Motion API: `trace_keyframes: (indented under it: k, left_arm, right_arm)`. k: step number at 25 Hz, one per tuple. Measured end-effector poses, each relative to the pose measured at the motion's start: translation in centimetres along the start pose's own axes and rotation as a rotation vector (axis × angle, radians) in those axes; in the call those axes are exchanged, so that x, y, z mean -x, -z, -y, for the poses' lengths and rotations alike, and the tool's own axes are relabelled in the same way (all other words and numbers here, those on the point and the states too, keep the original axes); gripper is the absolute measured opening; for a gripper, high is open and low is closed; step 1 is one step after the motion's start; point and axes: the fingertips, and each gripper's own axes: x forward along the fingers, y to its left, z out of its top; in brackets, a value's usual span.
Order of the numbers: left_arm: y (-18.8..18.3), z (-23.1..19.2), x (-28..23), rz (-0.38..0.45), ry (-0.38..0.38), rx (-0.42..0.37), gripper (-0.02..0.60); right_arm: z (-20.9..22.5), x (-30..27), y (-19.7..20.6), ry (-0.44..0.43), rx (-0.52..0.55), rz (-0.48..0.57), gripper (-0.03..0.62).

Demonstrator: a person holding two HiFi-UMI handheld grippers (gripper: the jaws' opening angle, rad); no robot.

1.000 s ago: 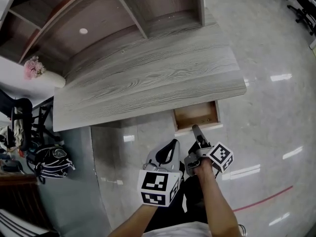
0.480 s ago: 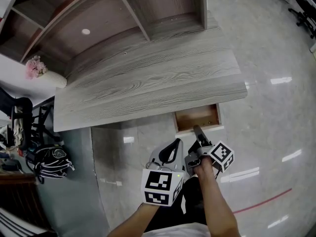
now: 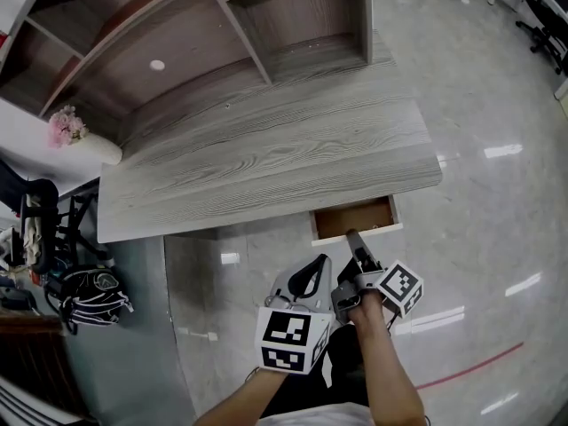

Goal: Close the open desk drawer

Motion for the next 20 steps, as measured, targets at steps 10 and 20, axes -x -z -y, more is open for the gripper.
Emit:
trace_keyframes:
  k: [10, 20]
  left_arm:
    - [-0.8, -0.3, 0.0, 0.010, 0.002, -0.006, 0.002]
    - [-0.9, -1.2, -0.8, 0.001, 0.000, -0.006, 0.002]
  right_arm:
    - [-0.6, -0.9, -0.5, -0.018, 0.031, -0.001, 0.196]
    - [-1.5, -3.7, -1.5, -0.040, 0.029, -0.004, 0.196]
